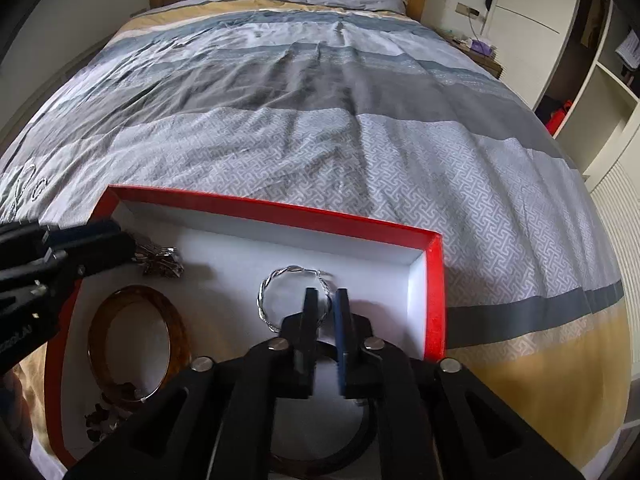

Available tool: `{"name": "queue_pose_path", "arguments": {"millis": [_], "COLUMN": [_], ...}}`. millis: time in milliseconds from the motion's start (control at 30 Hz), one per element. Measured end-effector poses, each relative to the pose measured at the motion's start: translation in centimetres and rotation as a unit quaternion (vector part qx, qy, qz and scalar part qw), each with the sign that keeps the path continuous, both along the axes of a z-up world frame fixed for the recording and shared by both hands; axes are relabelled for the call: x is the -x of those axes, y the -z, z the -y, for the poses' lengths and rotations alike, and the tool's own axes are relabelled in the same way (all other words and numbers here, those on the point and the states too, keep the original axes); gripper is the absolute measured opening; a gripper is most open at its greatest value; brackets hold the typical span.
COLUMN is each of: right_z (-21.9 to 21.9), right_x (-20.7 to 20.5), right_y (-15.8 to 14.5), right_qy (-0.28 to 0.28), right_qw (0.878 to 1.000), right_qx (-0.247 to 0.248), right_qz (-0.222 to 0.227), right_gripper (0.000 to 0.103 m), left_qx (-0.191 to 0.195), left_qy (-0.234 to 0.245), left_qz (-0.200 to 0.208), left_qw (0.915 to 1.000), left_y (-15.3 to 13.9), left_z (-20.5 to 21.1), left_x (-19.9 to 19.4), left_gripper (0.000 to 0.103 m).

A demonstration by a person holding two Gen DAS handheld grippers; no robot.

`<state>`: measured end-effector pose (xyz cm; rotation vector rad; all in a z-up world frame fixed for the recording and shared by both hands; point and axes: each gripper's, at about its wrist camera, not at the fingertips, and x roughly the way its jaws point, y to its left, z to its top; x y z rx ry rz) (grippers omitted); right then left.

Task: Organize jewelry
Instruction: 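Carry the chain bracelet and hoop into the red box and open both tools, then move both tools back over the remaining silver rings and necklace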

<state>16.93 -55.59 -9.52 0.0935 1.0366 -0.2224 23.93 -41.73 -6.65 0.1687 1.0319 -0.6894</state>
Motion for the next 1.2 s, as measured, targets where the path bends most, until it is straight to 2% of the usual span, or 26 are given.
{"name": "queue_pose_path", "arguments": {"millis": [33, 100, 267, 333, 633, 867, 1133, 1200], "right_z": [0.1, 0.2, -0.1, -0.3, -2.8, -7.6, -13.4, -14.9], "right_x": [0.1, 0.7, 2.9, 3.8, 9.9, 13.9, 16.6, 17.1], "right_y": [-0.2, -1.0, -3.4, -4.4, -9.0, -11.6, -14.5, -15.3], "right_qy": [0.003, 0.01, 0.025, 0.028, 0.046, 0.028, 0.001, -0.007], "right_qw": [1.0, 1.0, 0.999, 0.999, 0.996, 0.995, 0.992, 0.991], "right_qx": [0.0, 0.0, 0.004, 0.006, 0.006, 0.0, -0.003, -0.001], "right_qz": [0.004, 0.015, 0.038, 0.044, 0.077, 0.101, 0.126, 0.132], "right_gripper": [0.026, 0.033, 0.038, 0.042, 0.047, 0.047, 0.047, 0.047], "left_qx": [-0.002, 0.0, 0.008, 0.008, 0.001, -0.016, -0.013, -0.011], "left_qy": [0.0, 0.003, 0.002, 0.003, 0.01, 0.002, -0.028, -0.04], "left_qz": [0.001, 0.002, 0.016, 0.026, 0.069, 0.075, 0.104, 0.11], "left_qw": [1.0, 1.0, 0.9998, 0.9996, 0.9976, 0.997, 0.9941, 0.9931], "left_y": [-0.1, -0.5, -3.2, -4.4, -8.7, -10.5, -13.1, -13.7], "left_z": [0.0, 0.0, -0.7, -1.2, -5.9, -12.6, -20.3, -22.5], "left_x": [0.2, 0.6, 2.1, 3.1, 9.0, 13.3, 16.0, 16.4], "left_gripper": [0.018, 0.026, 0.033, 0.034, 0.034, 0.034, 0.035, 0.041]}}
